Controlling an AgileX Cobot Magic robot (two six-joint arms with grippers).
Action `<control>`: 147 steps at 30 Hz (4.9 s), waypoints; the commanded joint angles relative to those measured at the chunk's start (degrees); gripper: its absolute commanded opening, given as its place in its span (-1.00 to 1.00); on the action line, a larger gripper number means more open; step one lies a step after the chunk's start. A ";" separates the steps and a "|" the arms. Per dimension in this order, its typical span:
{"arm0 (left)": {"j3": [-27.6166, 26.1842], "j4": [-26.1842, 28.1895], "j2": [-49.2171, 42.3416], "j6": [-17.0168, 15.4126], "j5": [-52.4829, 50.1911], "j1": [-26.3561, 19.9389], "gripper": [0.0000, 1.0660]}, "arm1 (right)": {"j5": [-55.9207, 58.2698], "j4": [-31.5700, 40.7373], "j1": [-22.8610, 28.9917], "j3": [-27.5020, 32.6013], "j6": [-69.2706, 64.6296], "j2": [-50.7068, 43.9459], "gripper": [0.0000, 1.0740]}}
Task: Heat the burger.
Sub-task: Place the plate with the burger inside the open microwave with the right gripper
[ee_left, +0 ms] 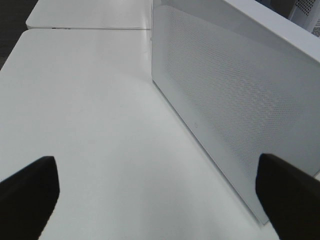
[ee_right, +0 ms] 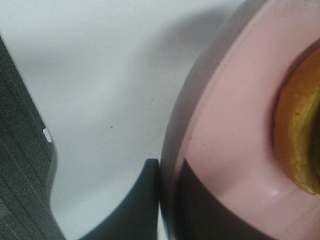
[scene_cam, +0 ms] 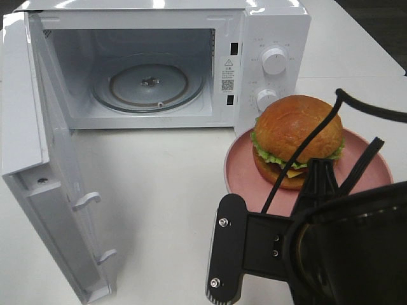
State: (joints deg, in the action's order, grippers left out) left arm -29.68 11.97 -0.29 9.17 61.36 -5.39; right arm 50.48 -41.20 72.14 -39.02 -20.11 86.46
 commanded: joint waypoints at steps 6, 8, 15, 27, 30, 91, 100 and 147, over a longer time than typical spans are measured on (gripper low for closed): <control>0.11 0.52 -0.92 -0.29 0.11 -0.17 0.88 | -2.92 -6.36 0.06 -0.17 3.84 -0.46 -0.99; 0.11 0.52 -0.92 -0.29 0.11 -0.17 0.88 | -3.32 -7.73 0.06 -0.17 3.90 -0.46 -0.99; 0.11 0.52 -0.92 -0.29 0.11 -0.17 0.88 | -5.50 -9.34 0.06 -0.17 7.33 -0.46 -0.99; 0.11 0.52 -0.92 -0.29 0.11 -0.17 0.88 | -9.40 -9.97 0.06 -0.17 19.71 -0.46 -0.99; 0.11 0.52 -0.92 -0.29 0.11 -0.17 0.88 | -9.74 -12.20 0.06 -0.17 19.60 -0.46 -0.98; 0.11 0.52 -0.92 -0.29 0.11 -0.17 0.88 | -28.82 36.78 -27.90 -9.74 93.74 -0.46 -1.00; 0.11 0.52 -0.92 -0.29 0.11 -0.17 0.88 | -31.91 31.80 -28.76 -9.74 91.79 -0.46 -1.00; 0.11 0.52 -0.92 -0.29 0.11 -0.17 0.88 | -37.18 28.07 -28.76 -25.10 85.66 15.99 -1.00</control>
State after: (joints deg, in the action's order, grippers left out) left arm -29.68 11.97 -0.29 9.17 61.36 -5.39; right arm 16.56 -11.92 43.54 -63.03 66.23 103.08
